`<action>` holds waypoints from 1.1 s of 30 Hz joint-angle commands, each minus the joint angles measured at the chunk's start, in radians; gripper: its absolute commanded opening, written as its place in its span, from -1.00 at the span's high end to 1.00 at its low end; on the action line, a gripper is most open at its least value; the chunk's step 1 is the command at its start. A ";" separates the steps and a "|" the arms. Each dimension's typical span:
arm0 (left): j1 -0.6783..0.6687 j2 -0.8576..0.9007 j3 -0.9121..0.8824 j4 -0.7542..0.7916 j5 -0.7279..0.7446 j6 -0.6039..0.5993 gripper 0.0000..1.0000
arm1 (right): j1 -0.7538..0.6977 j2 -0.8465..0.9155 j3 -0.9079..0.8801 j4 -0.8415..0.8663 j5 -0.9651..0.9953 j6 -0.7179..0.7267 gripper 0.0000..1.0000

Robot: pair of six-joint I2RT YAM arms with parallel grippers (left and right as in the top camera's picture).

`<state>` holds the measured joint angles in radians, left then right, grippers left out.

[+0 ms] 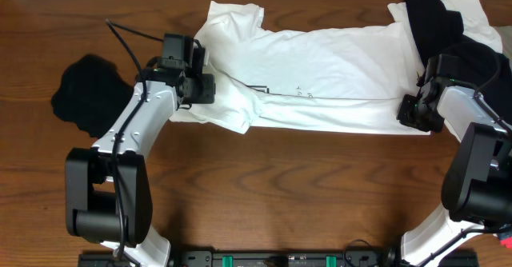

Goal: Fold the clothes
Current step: 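Press the folded left part down with the left gripper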

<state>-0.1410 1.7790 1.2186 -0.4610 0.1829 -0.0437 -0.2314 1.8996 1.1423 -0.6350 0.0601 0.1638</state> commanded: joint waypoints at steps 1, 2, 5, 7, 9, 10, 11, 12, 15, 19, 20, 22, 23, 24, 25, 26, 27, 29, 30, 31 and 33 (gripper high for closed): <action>0.000 0.019 -0.007 0.028 -0.069 0.046 0.07 | 0.003 0.012 -0.024 -0.017 -0.002 -0.011 0.60; 0.000 0.023 -0.007 0.040 -0.069 0.048 0.07 | 0.003 0.012 -0.024 -0.019 -0.002 -0.011 0.61; 0.000 0.043 -0.007 0.076 -0.069 0.057 0.05 | 0.003 0.012 -0.024 -0.023 -0.001 -0.012 0.61; 0.000 0.061 -0.007 0.089 -0.069 0.074 0.05 | 0.003 0.012 -0.024 -0.023 -0.001 -0.012 0.61; 0.000 0.083 -0.007 0.101 -0.068 0.091 0.05 | 0.003 0.012 -0.024 -0.023 -0.001 -0.012 0.60; 0.000 0.097 -0.007 0.107 -0.068 0.093 0.05 | 0.003 0.012 -0.024 -0.023 -0.001 -0.012 0.61; 0.000 0.106 -0.007 0.113 -0.068 0.097 0.05 | 0.003 0.012 -0.024 -0.023 -0.001 -0.012 0.60; 0.000 0.114 -0.007 0.122 -0.068 0.101 0.05 | 0.003 0.012 -0.024 -0.023 -0.001 -0.012 0.60; 0.000 0.130 -0.007 0.150 -0.068 0.116 0.06 | 0.003 0.012 -0.024 -0.023 -0.001 -0.012 0.61; 0.000 0.134 -0.007 0.180 -0.068 0.119 0.07 | 0.003 0.012 -0.024 -0.023 0.000 -0.012 0.60; 0.000 0.135 -0.007 0.185 -0.068 0.123 0.06 | 0.003 0.012 -0.024 -0.023 0.000 -0.012 0.60; 0.000 0.138 -0.007 0.193 -0.068 0.127 0.06 | 0.003 0.012 -0.024 -0.023 -0.001 -0.012 0.60; 0.000 0.143 -0.007 0.198 -0.068 0.134 0.07 | 0.003 0.012 -0.024 -0.024 -0.001 -0.012 0.60; 0.000 0.149 -0.007 0.202 -0.068 0.138 0.07 | 0.003 0.012 -0.024 -0.024 0.000 -0.012 0.60; 0.000 0.158 -0.007 0.205 -0.067 0.137 0.06 | 0.003 0.012 -0.024 -0.024 -0.001 -0.012 0.61; 0.000 0.164 -0.007 0.205 -0.064 0.138 0.06 | 0.003 0.012 -0.024 -0.024 0.000 -0.012 0.60; 0.000 0.173 -0.007 0.206 -0.063 0.137 0.06 | 0.003 0.012 -0.024 -0.025 0.000 -0.012 0.61; 0.000 0.185 -0.007 0.209 -0.060 0.137 0.07 | 0.003 0.012 -0.024 -0.027 0.000 -0.012 0.61; 0.000 0.189 -0.007 0.210 -0.060 0.137 0.08 | 0.003 0.012 -0.024 -0.028 -0.001 -0.012 0.61; 0.000 0.190 -0.007 0.211 -0.060 0.137 0.08 | 0.003 0.012 -0.024 -0.028 0.000 -0.012 0.61; 0.000 0.190 -0.006 0.211 -0.061 0.138 0.17 | 0.003 0.012 -0.024 -0.028 -0.001 -0.012 0.61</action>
<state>-0.1406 1.9564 1.2179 -0.2535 0.1268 0.0807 -0.2314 1.8988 1.1423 -0.6460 0.0601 0.1638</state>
